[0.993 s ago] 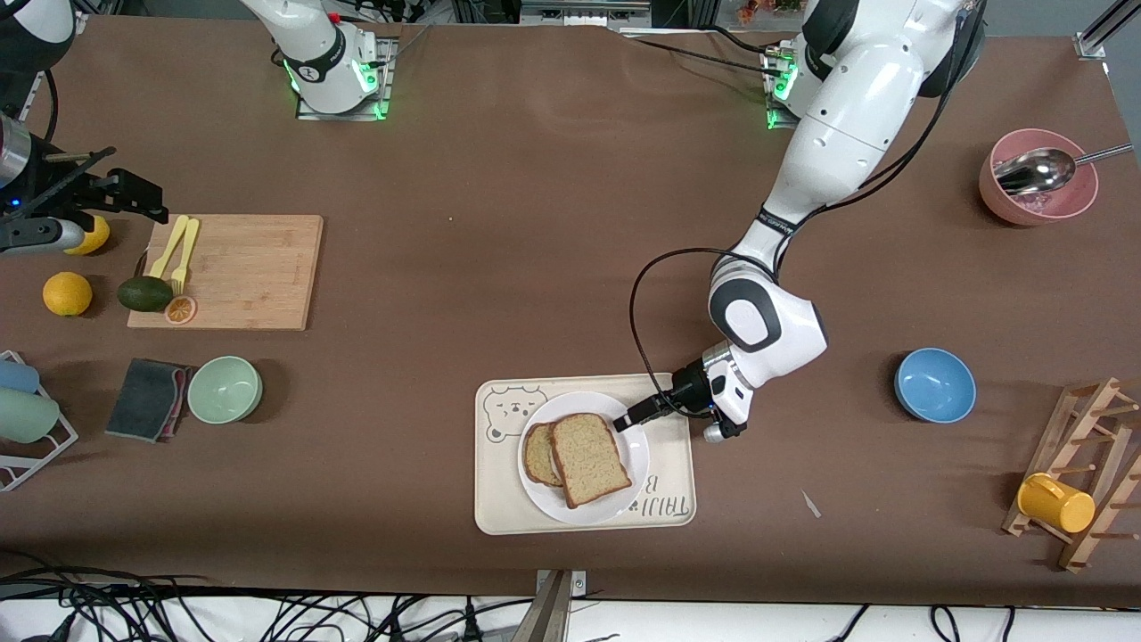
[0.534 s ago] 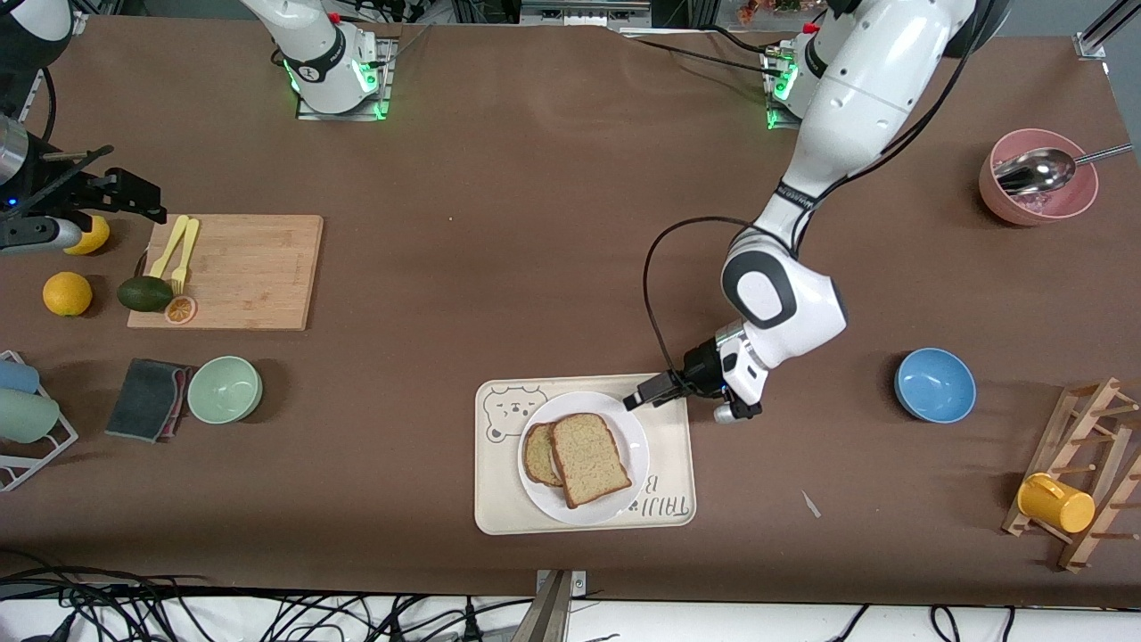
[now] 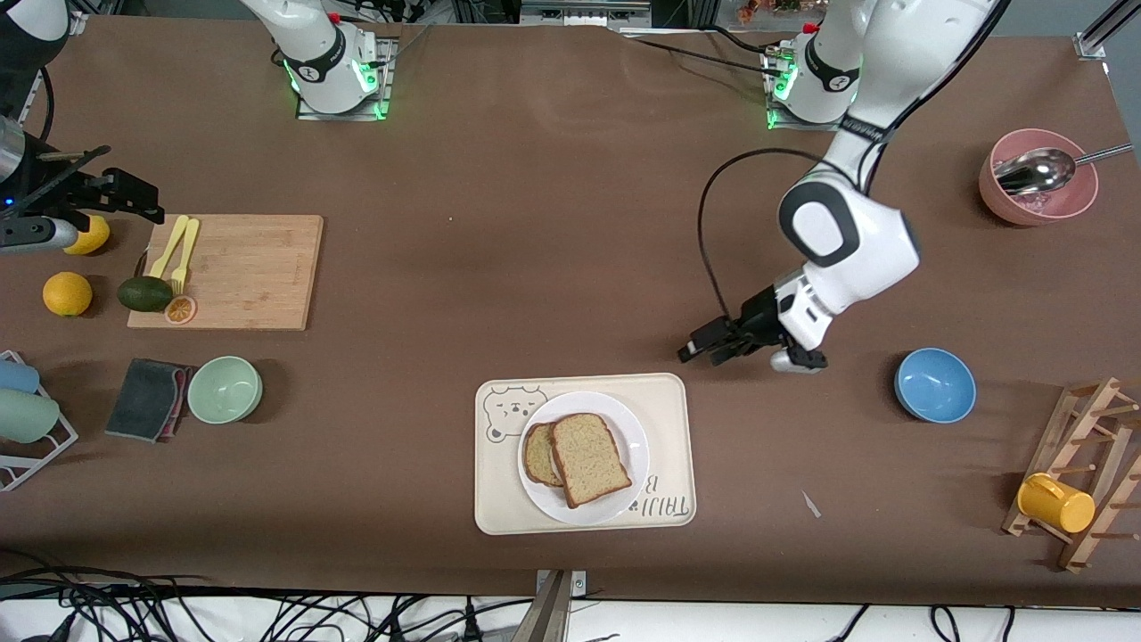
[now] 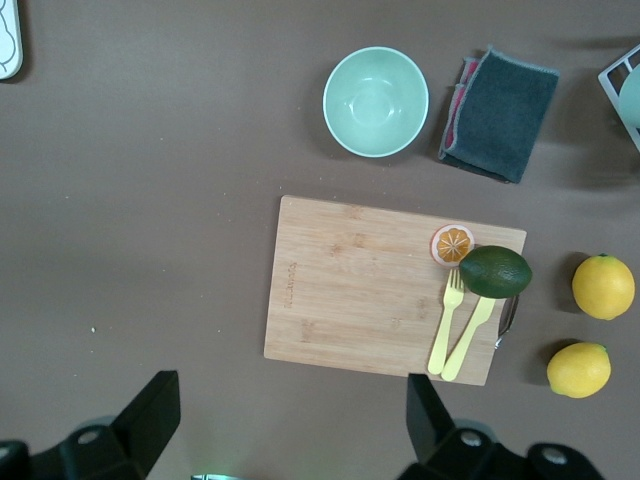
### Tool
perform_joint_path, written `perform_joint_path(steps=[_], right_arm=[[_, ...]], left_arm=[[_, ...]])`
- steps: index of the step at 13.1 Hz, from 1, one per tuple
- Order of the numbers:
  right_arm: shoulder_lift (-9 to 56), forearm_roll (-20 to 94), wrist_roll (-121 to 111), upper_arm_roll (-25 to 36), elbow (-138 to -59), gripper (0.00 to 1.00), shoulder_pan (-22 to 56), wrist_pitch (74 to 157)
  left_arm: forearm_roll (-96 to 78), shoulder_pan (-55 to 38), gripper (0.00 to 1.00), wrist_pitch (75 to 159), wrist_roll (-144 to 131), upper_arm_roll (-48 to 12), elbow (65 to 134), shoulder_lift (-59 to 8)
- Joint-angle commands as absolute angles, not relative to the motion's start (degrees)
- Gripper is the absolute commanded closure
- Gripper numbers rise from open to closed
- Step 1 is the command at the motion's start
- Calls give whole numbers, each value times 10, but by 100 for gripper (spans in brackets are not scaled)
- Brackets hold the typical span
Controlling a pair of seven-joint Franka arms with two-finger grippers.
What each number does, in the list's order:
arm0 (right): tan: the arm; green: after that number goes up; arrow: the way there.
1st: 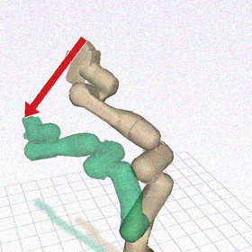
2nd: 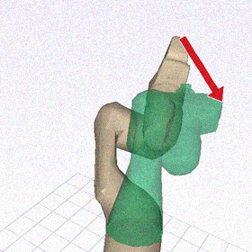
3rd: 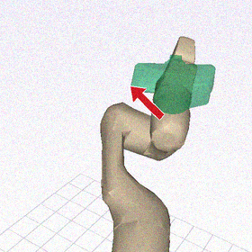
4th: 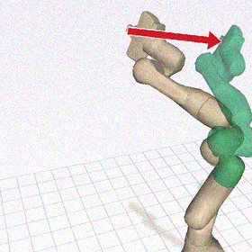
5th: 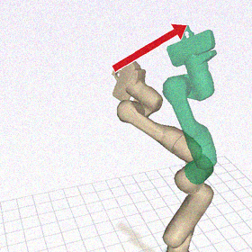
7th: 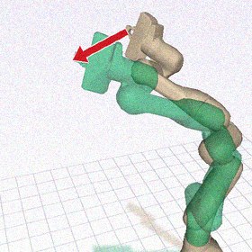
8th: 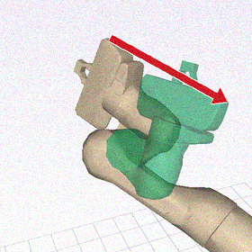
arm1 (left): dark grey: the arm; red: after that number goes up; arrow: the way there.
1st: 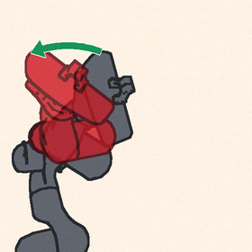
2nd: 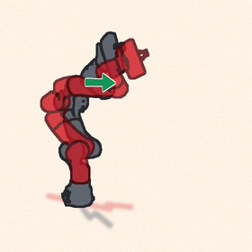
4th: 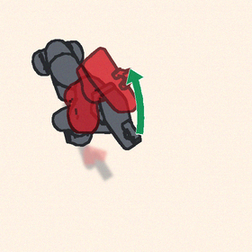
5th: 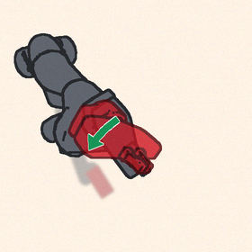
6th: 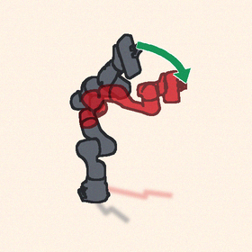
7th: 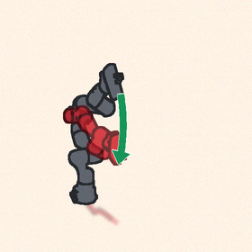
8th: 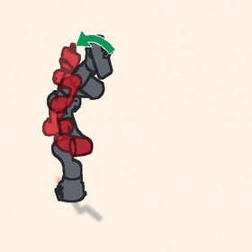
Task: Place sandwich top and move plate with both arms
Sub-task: 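Open the left gripper and lift it away from the plate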
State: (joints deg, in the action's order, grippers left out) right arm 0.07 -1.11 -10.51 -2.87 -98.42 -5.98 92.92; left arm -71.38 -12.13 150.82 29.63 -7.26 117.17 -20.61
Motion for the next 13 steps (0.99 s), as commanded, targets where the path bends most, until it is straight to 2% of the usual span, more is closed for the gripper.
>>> perform_joint_path(steps=[1, 2, 4, 7, 9, 13], right_arm=[[-8, -11, -99, -28, -981, 0, -62, 927], [-10, -11, -67, -29, -981, 0, -62, 929], [-11, -11, -46, -33, -983, 0, -62, 944], [-10, -10, -38, -33, -985, 0, -62, 962], [-8, -5, -31, -33, -984, 0, -62, 969], [5, 28, -21, -31, -985, 0, -62, 969]], left_arm=[[-595, -70, 0, 1498, 294, -76, 1278, -102], [-546, -49, 0, 1449, 294, -76, 1292, -80], [-455, 8, 0, 1292, 278, -73, 1282, -48], [-260, 17, 0, 1241, 98, -64, 1260, -11], [-123, 18, 0, 1182, 9, -64, 1213, -10], [-99, 29, 0, 1051, -12, -34, 1104, -2]])
